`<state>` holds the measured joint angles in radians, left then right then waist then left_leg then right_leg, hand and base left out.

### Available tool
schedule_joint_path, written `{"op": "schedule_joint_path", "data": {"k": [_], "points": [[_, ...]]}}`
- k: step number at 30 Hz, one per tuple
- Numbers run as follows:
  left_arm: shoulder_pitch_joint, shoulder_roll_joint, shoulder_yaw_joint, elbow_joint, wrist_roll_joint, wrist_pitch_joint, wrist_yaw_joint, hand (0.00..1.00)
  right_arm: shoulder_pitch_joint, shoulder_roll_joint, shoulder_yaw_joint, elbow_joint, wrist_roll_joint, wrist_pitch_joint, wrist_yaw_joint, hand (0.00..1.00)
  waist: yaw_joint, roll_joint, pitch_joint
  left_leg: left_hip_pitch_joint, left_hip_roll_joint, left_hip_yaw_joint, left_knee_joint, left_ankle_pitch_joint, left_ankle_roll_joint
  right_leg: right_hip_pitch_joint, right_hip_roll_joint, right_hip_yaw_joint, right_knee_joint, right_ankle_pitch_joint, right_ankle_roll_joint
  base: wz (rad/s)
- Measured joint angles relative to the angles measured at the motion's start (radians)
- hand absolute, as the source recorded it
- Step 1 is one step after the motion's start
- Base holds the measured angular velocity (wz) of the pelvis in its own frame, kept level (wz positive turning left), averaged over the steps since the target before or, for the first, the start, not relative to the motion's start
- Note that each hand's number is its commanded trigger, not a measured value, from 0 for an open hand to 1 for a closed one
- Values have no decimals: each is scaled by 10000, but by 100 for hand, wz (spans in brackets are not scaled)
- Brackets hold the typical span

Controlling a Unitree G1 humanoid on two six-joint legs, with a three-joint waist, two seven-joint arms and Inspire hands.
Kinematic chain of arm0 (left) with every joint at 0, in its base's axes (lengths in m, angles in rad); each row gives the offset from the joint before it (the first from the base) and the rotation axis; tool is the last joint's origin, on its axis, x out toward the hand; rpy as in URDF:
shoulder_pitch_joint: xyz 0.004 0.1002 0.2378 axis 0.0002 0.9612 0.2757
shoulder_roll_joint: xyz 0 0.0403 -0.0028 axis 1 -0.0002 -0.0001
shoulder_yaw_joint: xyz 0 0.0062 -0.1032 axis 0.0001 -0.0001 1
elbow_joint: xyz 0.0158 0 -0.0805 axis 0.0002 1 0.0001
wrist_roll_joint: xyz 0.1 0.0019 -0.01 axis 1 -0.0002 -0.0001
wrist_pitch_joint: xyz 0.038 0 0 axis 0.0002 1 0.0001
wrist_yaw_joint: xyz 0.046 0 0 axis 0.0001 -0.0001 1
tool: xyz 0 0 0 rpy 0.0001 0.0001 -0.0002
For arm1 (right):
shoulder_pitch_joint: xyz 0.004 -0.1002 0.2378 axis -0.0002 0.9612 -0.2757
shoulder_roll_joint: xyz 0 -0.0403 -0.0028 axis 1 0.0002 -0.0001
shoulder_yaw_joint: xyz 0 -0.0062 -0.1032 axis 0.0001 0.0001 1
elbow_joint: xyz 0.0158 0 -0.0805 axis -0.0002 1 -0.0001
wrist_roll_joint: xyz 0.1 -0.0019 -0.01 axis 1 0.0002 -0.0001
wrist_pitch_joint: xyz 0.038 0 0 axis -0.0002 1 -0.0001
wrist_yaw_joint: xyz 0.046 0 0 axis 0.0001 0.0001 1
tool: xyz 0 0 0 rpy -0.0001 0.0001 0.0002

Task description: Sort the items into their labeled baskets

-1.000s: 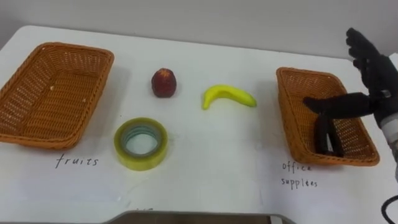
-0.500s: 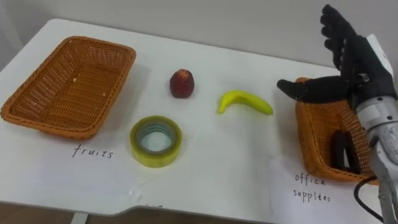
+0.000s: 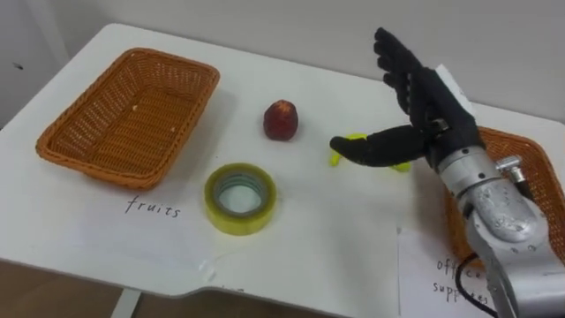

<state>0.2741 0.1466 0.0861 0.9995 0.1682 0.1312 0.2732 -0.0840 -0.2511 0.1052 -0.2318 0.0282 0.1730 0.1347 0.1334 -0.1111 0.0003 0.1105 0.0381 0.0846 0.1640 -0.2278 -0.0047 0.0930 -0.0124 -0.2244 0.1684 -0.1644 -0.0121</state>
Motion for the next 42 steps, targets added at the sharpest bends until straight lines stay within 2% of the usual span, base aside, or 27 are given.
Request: {"op": "schedule_joint_path", "data": {"k": [5, 10, 19, 24, 28, 32, 35, 42], "points": [[49, 18, -253, 2, -4, 35, -2, 0, -492, 0, 400, 238, 399, 0, -29, 0, 194, 77, 50, -135, 15, -29, 31, 0, 0, -99, 0, -156, 4, 1, -1, 2], [38, -19, -329, -6, -2, 37, -1, 0, -665, 6, 667, 249, 462, -83, -262, 0, 459, 100, 52, -171, 31, -36, 28, 0, 0, -129, 9, -264, 2, 1, -1, 0], [-273, -19, -320, -369, 12, 13, -2, 0, -768, 555, 1913, 757, 58, -127, -439, 0, 864, 69, 32, -312, -7, -170, 84, 16, 12, -187, -48, -439, -23, 1, -2, 3], [-310, -10, -553, -376, 7, -76, 122, 0, -978, 618, 1952, 1140, 91, -132, -464, 0, 891, 75, 50, -323, -94, -422, 76, 54, 54, -38, -151, -657, -156, -1, 2, 15], [-306, -13, -769, -351, 6, -87, 311, 0, -1290, 624, 1985, 1720, 93, -216, -530, 0, 907, 33, 94, -474, -159, -599, 81, 110, 89, -88, -184, -830, -176, -2, 15, 13], [-252, -7, -799, -355, 309, -87, 404, 0, -1346, 636, 2135, 1778, -570, -316, -690, 0, 981, 12, 102, -561, -159, -642, 58, 108, 89, -122, -182, -1066, -172, 0, 18, 8], [-285, -8, -765, -355, 659, -89, 408, 0, -1351, 627, 2235, 1787, -1175, -458, -728, 0, 1190, 10, 100, -622, -153, -603, 76, 114, 85, -217, -174, -1024, -168, 0, 18, -4], [-347, -13, -681, -366, 781, -98, 409, 0, -1356, 636, 2292, 1955, -1416, -543, -991, 0, 1255, 11, 102, -650, -170, -602, 80, 130, 87, -250, -204, -1037, -171, 0, 18, 0]]}}
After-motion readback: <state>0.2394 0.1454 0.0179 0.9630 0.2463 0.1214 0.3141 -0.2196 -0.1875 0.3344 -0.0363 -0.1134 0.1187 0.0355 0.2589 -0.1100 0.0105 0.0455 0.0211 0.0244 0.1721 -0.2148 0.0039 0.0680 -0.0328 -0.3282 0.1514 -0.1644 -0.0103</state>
